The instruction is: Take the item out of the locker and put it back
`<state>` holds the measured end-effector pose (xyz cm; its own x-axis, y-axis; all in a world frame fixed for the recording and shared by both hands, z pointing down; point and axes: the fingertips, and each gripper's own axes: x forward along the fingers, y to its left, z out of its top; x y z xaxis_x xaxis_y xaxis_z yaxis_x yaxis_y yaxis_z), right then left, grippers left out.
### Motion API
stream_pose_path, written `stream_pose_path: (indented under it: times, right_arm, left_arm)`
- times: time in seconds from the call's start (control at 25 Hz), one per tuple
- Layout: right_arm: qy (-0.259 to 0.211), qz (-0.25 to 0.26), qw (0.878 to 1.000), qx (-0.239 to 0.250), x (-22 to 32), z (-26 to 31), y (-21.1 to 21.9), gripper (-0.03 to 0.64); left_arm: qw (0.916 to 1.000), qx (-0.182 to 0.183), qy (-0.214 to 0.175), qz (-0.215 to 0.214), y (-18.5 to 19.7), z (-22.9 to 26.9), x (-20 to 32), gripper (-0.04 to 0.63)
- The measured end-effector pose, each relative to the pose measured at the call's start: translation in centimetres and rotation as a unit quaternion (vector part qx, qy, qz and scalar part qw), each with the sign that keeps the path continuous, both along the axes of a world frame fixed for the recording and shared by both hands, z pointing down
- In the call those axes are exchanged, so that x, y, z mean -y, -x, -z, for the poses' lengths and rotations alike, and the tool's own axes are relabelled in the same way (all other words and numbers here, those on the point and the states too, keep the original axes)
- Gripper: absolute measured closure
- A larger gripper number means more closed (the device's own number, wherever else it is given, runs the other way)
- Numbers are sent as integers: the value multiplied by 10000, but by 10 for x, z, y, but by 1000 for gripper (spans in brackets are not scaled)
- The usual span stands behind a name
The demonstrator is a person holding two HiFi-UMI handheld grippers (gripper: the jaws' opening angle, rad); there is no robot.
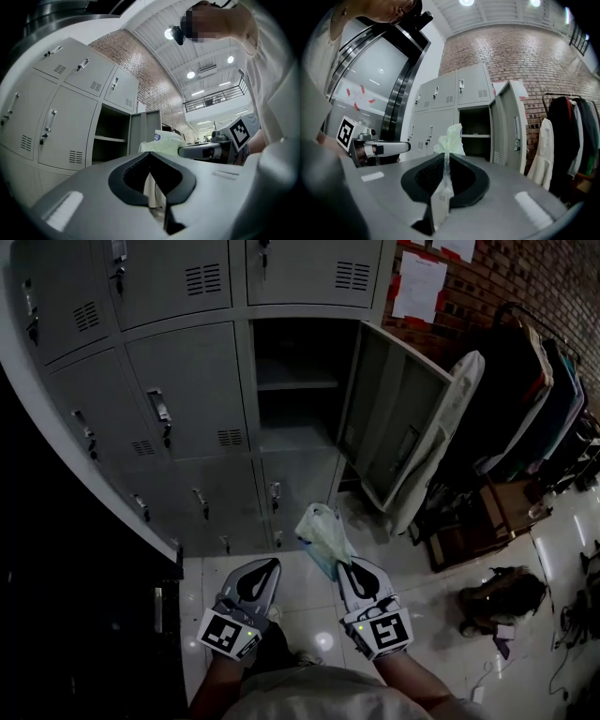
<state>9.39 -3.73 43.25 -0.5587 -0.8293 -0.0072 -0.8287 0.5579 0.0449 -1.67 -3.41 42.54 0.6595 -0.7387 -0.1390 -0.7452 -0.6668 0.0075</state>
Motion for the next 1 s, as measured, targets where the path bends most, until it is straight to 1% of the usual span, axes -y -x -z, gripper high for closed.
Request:
stream_pose_path:
  times: [0.08, 0.2, 0.32, 0.44, 0.56, 0.84, 1.0]
  right_arm:
    - [74, 51, 10000, 36, -16, -1, -1, 600]
    - [19, 150, 9998, 134, -31, 8, 3, 600]
    - [28, 199, 9994, 283, -36, 15, 4, 600]
    - [110, 173, 9987, 461, -33, 18, 3, 600]
    - [75, 134, 9990, 424, -32, 22, 5, 600]
    - [-3, 158, 9991, 398, -26, 28, 20, 600]
    - [-11, 190, 9992, 349, -22, 27, 25, 600]
  left_arm:
    - [9999, -47, -12, 89, 1, 3, -17, 626]
    - [9996, -98, -9, 260, 7, 10, -32, 626]
    - [9995, -12, -101, 293, 9, 19, -39, 626]
    - [9995, -22, -172, 267, 12, 28, -38, 626]
    - [9995, -46, -201, 230, 15, 33, -37, 626]
    - [9996, 21, -255, 81, 18, 37, -31, 626]
    - [9994, -10, -299, 146, 22, 39, -23, 626]
